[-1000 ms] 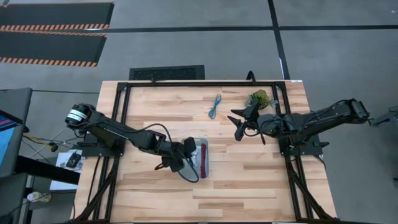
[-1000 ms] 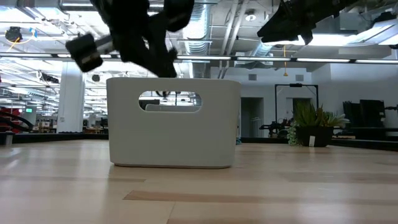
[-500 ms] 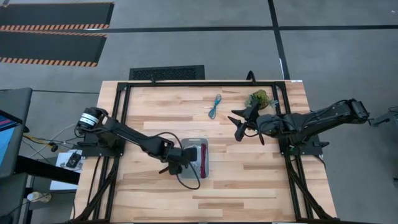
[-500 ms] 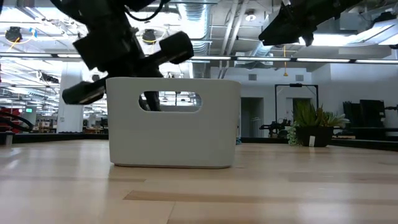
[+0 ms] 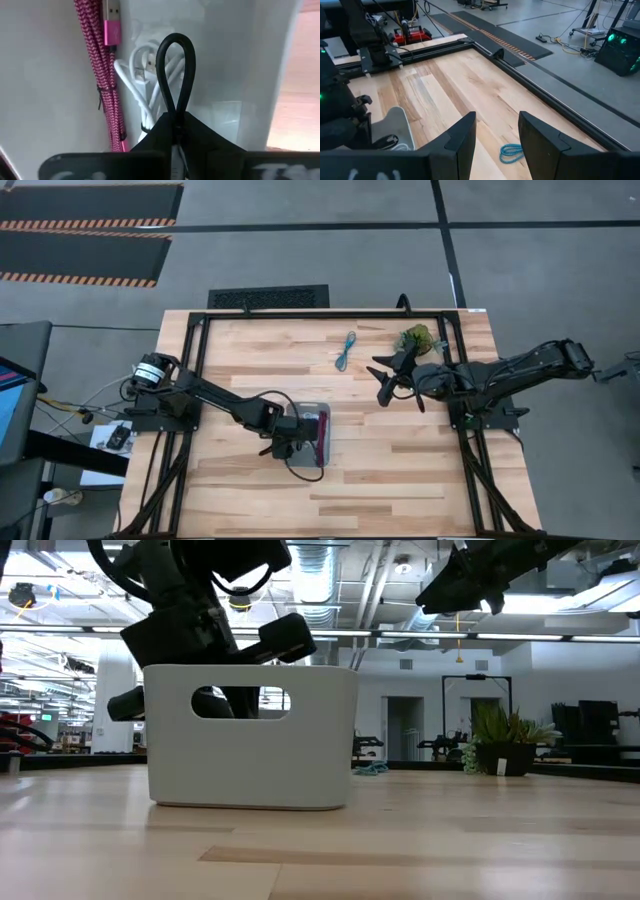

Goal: Pick and place USB-C Cables
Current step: Put the black charger cable into the gray bin

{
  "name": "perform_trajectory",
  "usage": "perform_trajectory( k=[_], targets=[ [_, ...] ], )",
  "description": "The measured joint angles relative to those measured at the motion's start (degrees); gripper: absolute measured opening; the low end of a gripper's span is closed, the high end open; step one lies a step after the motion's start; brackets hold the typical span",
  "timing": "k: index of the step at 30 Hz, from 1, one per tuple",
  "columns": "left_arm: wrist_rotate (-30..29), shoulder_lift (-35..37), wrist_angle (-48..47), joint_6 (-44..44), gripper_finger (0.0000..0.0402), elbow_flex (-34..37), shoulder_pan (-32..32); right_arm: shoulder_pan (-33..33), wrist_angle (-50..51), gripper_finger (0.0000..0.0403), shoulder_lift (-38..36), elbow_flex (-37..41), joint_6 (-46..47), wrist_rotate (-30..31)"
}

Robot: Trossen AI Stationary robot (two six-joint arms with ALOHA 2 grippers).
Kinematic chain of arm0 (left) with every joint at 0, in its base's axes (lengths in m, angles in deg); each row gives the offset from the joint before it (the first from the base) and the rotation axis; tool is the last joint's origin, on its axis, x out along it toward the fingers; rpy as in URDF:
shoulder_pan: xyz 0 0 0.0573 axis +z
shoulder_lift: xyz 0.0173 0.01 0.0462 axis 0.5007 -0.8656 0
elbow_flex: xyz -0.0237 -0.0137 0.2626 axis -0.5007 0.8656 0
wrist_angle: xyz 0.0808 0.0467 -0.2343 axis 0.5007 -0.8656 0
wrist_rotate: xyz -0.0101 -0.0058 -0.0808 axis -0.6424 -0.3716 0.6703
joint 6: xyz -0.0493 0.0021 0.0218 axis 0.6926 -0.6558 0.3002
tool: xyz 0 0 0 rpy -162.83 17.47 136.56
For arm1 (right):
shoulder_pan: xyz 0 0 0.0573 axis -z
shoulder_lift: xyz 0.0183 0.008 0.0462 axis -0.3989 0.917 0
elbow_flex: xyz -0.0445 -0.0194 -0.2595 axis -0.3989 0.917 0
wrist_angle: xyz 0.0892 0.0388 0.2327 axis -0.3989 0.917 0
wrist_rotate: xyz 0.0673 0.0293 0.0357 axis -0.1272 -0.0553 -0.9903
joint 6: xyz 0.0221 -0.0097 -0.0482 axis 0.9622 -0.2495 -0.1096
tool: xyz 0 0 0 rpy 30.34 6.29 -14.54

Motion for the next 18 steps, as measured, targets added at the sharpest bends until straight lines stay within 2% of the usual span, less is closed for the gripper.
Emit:
perform_trajectory(
  k=[7,18],
  targets=[
    [1.3,0.0,0.4,-2.7,0.003,0.0,0.0,0.0,-0.1,0.017,0.0,0.0,0.0,0.0],
    [3.5,0.0,0.3,-6.1,0.0035,0.0,0.1,0.0,-0.1,0.017,0.0,0.0,0.0,-0.1]
  ],
)
